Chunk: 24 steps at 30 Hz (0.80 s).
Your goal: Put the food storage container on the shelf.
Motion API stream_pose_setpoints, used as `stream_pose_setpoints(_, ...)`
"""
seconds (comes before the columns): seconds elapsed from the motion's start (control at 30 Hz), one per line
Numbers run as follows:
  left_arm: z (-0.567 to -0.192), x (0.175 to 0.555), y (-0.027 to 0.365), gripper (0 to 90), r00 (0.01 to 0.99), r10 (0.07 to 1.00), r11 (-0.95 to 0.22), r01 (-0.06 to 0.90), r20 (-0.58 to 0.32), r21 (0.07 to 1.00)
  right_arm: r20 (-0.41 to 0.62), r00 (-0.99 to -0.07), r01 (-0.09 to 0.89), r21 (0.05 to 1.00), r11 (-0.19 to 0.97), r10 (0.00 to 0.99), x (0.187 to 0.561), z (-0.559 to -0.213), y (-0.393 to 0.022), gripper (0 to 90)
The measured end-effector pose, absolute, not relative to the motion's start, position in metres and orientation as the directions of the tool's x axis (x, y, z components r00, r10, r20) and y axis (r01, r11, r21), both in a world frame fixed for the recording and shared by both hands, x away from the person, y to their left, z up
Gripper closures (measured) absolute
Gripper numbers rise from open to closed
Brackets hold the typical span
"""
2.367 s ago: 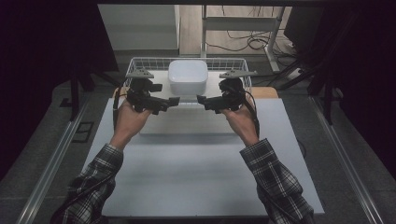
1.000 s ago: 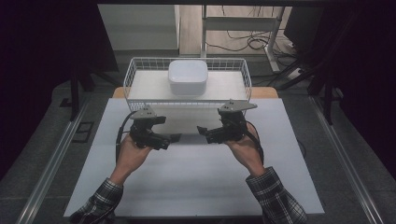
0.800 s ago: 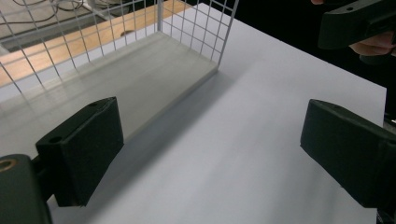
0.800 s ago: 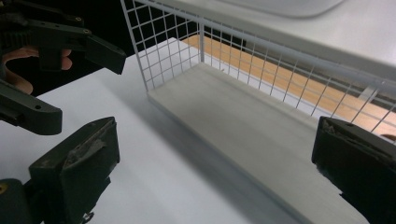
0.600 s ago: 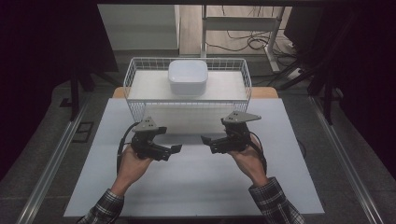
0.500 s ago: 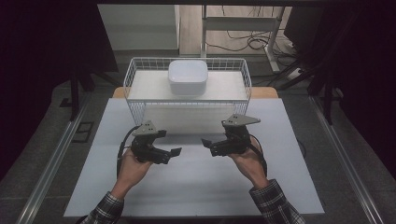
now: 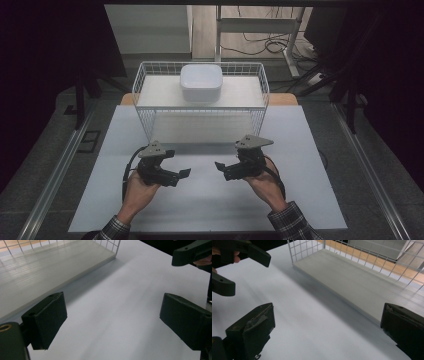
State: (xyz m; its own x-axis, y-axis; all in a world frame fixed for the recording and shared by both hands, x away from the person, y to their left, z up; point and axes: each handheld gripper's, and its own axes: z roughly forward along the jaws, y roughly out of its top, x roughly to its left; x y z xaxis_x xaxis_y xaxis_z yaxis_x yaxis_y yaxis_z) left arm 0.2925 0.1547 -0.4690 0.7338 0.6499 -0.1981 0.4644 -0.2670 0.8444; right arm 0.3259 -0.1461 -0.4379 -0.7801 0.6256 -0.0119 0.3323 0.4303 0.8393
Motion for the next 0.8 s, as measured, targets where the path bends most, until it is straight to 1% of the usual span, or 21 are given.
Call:
stream_pose_setpoints(0.23,-0.477,0.285,0.152,6.7,0.735,0.649,-0.280,0.471,-0.196,0.836,-0.001,-0.809,0.322,0.836,0.445,0.588,0.318,-0.449,-0.146,0.0)
stream_pose_setpoints(0.37,-0.481,0.281,0.154,6.7,0.732,0.651,-0.277,0.477,-0.202,0.834,0.002,-0.810,0.327,0.832,0.448,0.586,0.315,-0.453,-0.148,0.0)
stream_pose_setpoints(0.6,-0.490,0.275,0.159,5.8,0.726,0.657,-0.276,0.485,-0.205,0.830,-0.002,-0.798,0.340,0.823,0.454,0.602,0.306,-0.461,-0.154,0.0)
stream_pose_setpoints(0.8,-0.498,0.268,0.168,5.0,0.722,0.660,-0.278,0.492,-0.208,0.825,-0.036,-0.785,0.325,0.826,0.460,0.619,0.298,-0.465,-0.164,0.0)
